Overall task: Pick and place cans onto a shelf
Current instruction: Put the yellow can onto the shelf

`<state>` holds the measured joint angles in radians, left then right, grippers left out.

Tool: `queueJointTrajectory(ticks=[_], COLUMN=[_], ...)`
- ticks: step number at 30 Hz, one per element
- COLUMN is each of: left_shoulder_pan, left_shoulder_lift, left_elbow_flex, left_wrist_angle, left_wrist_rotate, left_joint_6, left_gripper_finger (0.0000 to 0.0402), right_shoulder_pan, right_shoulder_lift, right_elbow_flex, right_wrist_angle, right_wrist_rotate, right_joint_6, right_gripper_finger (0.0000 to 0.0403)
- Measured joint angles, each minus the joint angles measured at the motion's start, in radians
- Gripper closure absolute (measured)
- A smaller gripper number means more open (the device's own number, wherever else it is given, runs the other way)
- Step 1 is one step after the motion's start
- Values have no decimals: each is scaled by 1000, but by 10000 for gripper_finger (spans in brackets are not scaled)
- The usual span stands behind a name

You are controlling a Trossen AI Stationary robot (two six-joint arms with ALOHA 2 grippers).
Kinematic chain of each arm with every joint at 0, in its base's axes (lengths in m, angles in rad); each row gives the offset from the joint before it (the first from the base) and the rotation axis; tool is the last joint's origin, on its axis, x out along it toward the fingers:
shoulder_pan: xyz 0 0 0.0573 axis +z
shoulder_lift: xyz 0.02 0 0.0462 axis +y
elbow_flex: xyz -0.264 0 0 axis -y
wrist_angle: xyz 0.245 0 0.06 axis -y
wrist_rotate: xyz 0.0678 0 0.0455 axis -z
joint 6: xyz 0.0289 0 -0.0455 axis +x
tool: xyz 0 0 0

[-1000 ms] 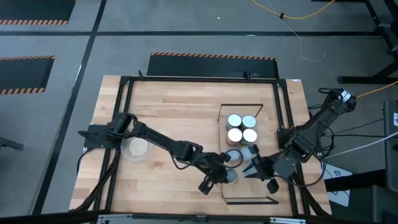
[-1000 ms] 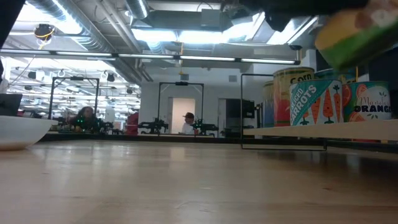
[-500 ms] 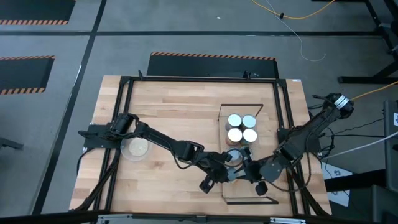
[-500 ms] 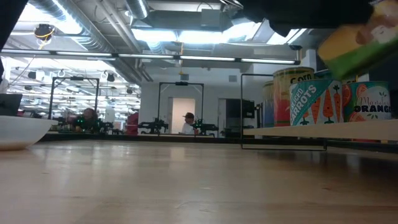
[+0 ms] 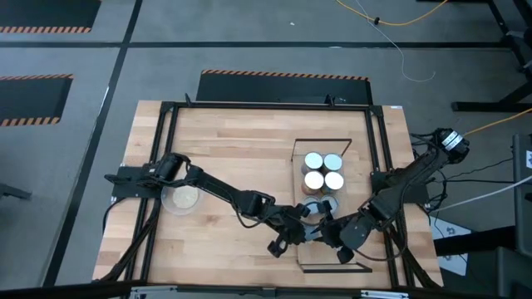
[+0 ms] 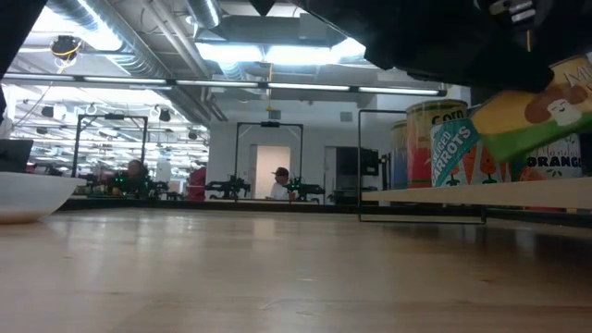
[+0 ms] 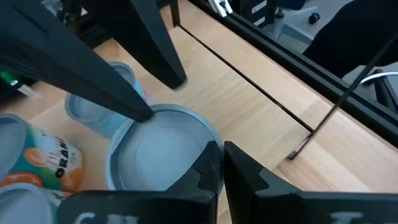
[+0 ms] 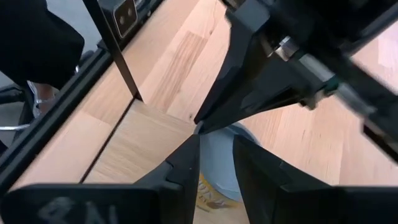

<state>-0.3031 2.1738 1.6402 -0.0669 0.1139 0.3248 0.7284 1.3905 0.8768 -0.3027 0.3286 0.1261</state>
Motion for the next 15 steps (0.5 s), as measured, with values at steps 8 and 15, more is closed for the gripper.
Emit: queueJointTrajectory(ticks=[8, 15], left_shoulder_pan=[4, 6], left_shoulder_lift=[0, 0], left_elbow_flex=[0, 0], left_wrist_angle=[1, 0], left_wrist_rotate=[-7, -53], left_joint_6=[1, 2], left_gripper_finger=[396, 377], right_shoulder_pan=[0, 0], right_shoulder_lift=[41, 49], right_elbow_flex=[0, 0], right_wrist_angle=[-1, 0], right_wrist_rotate=[0, 0], right_joint_6=[2, 4], right_gripper_finger=[302, 302])
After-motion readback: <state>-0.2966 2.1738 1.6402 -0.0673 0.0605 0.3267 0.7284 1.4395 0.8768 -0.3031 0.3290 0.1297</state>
